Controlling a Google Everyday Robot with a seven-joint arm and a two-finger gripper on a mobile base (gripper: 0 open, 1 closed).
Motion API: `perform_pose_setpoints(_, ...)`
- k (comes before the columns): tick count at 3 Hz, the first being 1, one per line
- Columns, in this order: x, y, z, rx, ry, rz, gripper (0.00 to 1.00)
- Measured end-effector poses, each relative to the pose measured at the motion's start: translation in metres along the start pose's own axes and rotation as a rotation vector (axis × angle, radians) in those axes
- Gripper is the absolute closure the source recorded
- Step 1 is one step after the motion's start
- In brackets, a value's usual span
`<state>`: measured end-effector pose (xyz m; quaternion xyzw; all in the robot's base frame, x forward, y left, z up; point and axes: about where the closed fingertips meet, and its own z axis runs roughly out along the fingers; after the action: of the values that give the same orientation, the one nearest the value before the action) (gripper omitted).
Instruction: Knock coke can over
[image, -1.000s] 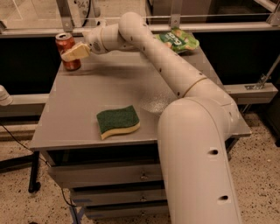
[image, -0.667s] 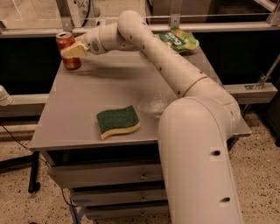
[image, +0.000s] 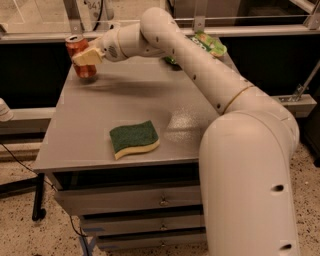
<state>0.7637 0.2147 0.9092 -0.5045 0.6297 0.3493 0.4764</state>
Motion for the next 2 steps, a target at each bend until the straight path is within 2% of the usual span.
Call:
perform_pose_setpoints(1, 0.0, -0.005, -0.037, 0.054, 0.064, -0.045, 1.0)
perform_pose_setpoints(2, 0.001, -0.006, -0.076, 0.102, 0.206, -0.139, 1.0)
